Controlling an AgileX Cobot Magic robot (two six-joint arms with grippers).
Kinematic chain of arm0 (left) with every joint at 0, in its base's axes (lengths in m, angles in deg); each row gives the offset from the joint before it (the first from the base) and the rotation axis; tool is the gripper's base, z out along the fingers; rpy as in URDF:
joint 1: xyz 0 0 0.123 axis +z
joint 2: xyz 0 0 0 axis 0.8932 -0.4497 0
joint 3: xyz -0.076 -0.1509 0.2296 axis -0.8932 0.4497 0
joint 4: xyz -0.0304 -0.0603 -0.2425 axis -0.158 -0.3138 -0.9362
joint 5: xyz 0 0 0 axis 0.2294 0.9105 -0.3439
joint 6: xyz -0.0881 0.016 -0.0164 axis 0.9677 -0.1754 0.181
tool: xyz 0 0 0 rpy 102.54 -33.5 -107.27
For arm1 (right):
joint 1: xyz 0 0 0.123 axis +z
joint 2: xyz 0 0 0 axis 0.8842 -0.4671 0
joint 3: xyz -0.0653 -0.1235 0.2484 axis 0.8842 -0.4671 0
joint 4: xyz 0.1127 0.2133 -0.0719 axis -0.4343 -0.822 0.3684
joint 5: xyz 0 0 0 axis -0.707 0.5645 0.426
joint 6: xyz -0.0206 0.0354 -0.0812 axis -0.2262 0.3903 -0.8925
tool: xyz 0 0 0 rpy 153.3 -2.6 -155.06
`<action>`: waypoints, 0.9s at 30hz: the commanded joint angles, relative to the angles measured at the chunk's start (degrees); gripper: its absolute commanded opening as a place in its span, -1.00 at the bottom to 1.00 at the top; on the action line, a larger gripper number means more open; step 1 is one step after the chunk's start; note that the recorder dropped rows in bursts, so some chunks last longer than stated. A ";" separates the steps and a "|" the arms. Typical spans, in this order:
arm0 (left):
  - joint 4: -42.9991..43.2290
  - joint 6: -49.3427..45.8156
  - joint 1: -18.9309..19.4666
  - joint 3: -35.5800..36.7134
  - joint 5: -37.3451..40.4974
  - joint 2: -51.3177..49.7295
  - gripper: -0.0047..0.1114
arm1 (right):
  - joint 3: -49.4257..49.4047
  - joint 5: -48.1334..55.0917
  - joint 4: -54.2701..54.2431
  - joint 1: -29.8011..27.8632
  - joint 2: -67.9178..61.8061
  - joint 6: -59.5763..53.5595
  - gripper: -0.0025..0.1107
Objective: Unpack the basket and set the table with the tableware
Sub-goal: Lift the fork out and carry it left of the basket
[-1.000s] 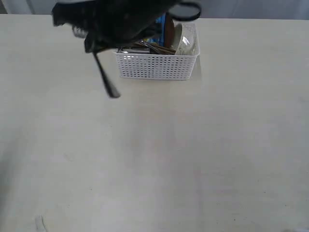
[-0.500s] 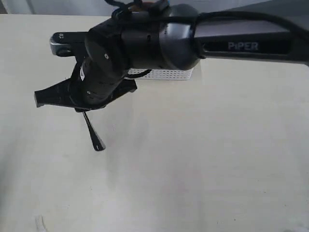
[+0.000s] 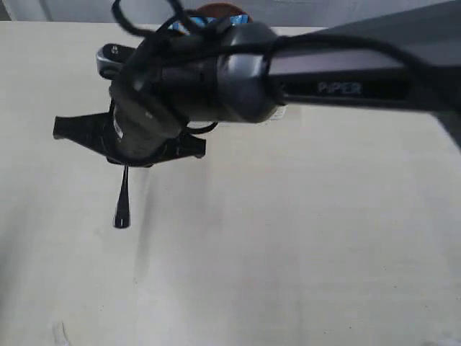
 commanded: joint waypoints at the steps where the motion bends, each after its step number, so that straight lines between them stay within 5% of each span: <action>1: -0.09 0.13 -0.29 0.13 -0.03 0.11 -0.92 | 2.21 2.14 7.31 3.11 -3.34 8.69 -0.96; 27: 0.19 0.13 -0.29 0.13 -0.03 0.11 -0.92 | 7.43 3.11 8.02 5.47 -13.63 15.71 -0.96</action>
